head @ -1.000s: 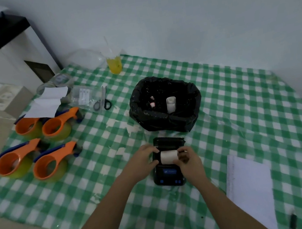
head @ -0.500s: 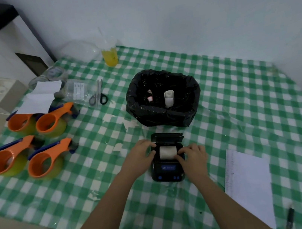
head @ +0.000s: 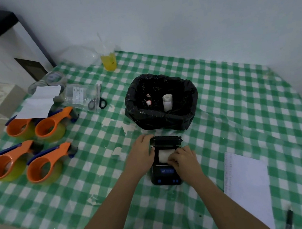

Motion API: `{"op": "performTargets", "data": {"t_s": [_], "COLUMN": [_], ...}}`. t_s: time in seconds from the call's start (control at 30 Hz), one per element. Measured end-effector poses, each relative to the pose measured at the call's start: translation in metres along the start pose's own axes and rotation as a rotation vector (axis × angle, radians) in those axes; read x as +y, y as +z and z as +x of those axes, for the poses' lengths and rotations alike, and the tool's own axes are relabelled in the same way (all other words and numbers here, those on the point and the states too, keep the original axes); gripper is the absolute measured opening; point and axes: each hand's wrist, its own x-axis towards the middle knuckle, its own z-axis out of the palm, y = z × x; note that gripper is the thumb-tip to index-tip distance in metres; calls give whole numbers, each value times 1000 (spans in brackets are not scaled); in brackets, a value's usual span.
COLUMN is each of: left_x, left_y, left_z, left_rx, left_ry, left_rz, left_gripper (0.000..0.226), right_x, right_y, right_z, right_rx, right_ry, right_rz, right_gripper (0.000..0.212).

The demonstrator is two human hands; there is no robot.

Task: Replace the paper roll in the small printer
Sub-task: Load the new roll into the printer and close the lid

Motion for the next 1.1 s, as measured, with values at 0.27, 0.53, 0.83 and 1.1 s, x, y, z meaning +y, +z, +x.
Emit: {"op": "performTargets", "data": {"t_s": [0.27,0.53,0.83,1.1], "left_x": [7,2,-8,-15], "left_y": [6,13,18,19], "left_z": [11,6,-4,-12], "left_rx": [-145,-146,-123,-124], "left_ry": [56,59,81,70], "left_rz": [136,130,106,99], "left_gripper": [54,52,47,40], "right_x": [-1,-1,1,4], "right_y": [-2,-5,-4,-27], "right_z": [-7,-12,-20,-11], "right_rx": [-27,7,83,288], "right_ry": [9,-17,-70,244], "right_rz": [68,125,141,497], "right_gripper": [23,20,13,14]}}
